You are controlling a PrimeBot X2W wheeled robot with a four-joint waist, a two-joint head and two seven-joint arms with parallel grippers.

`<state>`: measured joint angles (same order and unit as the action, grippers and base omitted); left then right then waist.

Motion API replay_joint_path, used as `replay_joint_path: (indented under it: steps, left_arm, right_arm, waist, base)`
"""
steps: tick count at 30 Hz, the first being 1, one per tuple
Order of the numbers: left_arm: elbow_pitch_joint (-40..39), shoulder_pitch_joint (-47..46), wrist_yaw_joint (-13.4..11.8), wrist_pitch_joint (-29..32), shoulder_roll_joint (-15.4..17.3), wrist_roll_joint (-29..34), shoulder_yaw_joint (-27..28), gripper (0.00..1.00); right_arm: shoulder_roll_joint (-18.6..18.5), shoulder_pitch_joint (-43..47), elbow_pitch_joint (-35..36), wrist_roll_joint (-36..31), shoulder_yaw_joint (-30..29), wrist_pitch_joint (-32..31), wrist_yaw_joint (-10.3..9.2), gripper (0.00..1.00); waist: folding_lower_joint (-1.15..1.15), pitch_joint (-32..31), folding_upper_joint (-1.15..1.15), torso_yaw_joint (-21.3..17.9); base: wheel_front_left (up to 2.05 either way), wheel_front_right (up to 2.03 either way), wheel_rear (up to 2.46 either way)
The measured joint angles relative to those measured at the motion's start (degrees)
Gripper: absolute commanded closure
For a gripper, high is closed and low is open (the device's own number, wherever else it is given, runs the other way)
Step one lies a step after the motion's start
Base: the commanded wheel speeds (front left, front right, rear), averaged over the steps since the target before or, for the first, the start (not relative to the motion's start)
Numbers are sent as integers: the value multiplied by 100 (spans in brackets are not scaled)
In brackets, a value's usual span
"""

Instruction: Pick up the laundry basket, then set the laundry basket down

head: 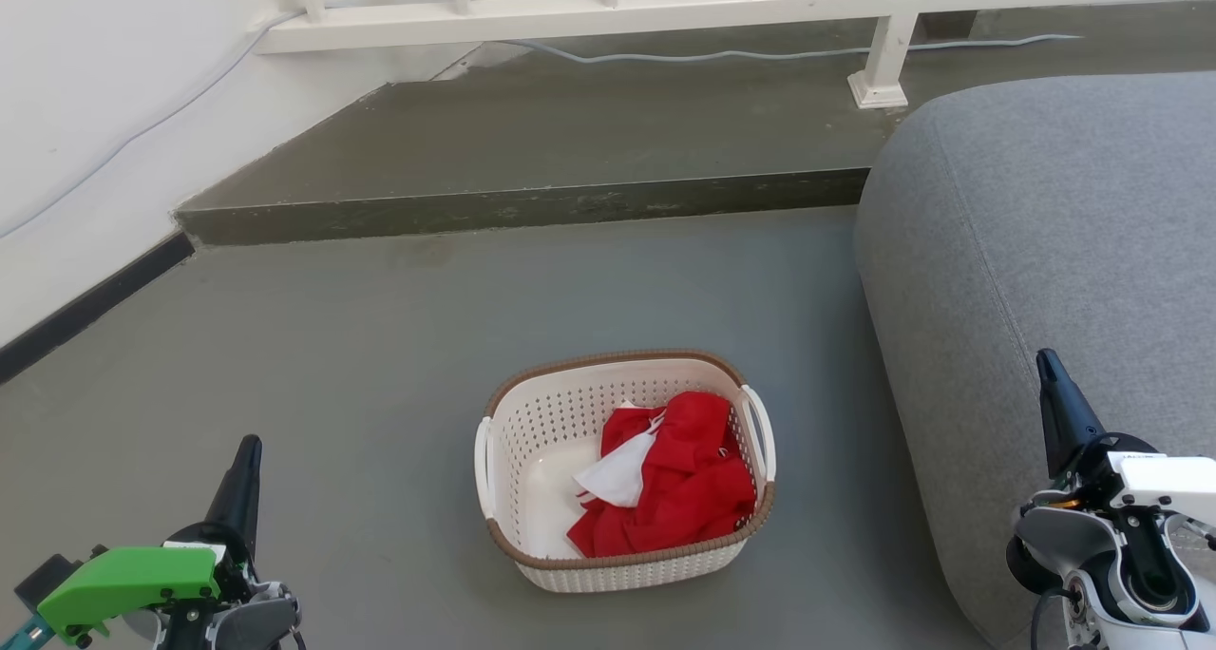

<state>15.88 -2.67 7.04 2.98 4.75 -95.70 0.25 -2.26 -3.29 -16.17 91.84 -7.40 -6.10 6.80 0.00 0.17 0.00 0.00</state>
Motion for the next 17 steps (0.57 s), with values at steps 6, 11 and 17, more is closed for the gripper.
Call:
replay_joint_path:
  steps: [6,11,17]
  left_arm:
    - [-1,0,0,1,-2,0,3,100]
    - [-2,0,0,8,-3,0,8,100]
    - [-3,0,0,8,-4,1,11,100]
  right_arm:
    - [0,0,0,0,0,0,0,100]
    - [0,0,1,0,-1,0,0,100]
    - [1,0,2,0,-1,0,0,100]
  waist:
    - [0,0,0,0]
    - [0,0,0,0]
    - [0,0,0,0]
  base:
    - [0,0,0]
    - [0,0,0]
    - [0,0,0]
